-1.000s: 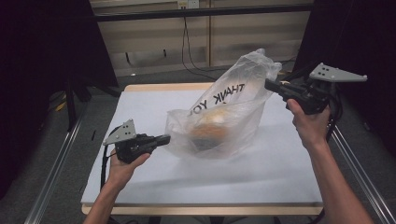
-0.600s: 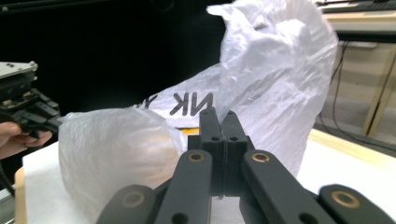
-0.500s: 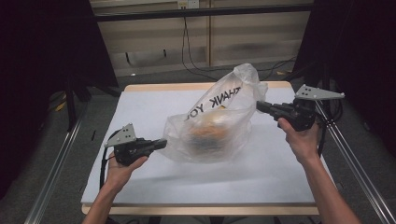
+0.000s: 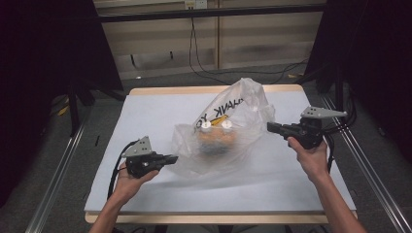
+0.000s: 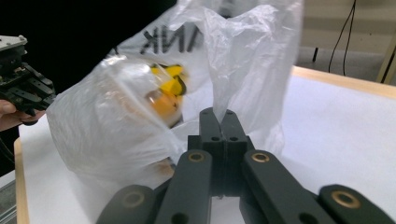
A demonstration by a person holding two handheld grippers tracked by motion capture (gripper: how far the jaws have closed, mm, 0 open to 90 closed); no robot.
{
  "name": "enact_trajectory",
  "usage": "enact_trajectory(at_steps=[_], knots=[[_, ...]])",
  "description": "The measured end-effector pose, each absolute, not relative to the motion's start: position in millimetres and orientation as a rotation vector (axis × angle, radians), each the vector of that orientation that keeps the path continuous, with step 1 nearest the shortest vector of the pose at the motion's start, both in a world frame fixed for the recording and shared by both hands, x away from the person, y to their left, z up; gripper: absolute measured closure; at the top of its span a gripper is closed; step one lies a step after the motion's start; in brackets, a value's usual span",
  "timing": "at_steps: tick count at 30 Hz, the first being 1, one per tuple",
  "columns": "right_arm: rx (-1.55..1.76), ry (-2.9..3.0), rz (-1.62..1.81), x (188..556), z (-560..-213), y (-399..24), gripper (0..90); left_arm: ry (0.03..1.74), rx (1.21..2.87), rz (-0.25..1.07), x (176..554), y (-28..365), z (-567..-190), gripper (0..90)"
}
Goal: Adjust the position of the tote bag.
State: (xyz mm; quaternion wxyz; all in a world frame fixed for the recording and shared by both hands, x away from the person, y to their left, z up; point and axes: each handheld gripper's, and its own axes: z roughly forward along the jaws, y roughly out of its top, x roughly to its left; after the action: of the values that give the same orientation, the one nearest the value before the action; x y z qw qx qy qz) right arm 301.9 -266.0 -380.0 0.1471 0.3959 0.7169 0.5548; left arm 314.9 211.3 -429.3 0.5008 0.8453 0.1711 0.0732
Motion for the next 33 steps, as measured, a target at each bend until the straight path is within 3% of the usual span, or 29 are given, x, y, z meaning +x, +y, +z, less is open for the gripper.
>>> enact_trajectory(at_steps=[33], knots=[[1.324, 2.338, 1.329, 313, -468, -264, 90.0, 0.499, 2.25, 0.148, 333, 201, -479, 90.0]])
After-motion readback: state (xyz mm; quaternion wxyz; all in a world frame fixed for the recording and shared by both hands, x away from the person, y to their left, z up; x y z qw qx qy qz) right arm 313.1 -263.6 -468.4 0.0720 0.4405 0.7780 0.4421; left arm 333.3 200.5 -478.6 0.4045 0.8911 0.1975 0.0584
